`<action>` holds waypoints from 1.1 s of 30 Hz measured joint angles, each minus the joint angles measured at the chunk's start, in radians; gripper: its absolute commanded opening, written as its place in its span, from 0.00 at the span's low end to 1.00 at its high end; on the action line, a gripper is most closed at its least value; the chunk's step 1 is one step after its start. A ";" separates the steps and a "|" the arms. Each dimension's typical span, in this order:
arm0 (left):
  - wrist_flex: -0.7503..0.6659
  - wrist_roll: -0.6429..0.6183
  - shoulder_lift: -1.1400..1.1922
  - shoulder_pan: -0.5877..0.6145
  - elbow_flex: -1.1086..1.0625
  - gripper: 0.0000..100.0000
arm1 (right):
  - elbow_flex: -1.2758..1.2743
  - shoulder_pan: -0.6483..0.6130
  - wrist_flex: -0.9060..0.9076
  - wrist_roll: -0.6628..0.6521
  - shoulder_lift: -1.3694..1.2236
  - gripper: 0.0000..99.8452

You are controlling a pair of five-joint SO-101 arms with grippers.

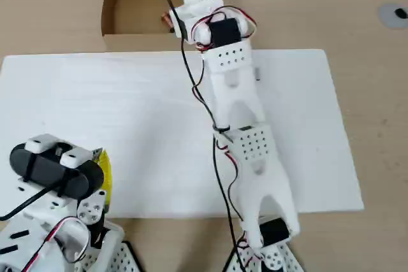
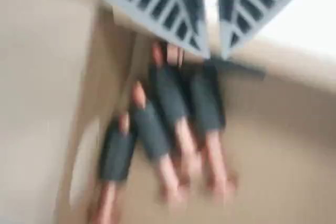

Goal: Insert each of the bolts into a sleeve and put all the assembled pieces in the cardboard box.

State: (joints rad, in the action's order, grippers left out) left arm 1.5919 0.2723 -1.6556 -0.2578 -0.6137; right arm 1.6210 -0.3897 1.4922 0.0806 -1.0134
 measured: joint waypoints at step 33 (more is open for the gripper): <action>-0.034 -0.003 -0.164 0.275 -0.153 0.01 | -1.501 -0.014 0.281 0.204 1.493 0.01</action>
State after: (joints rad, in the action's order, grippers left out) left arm 1.5581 0.2693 -1.8197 0.0169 -0.7672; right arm 0.1204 -0.4035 1.7729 0.2846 0.4795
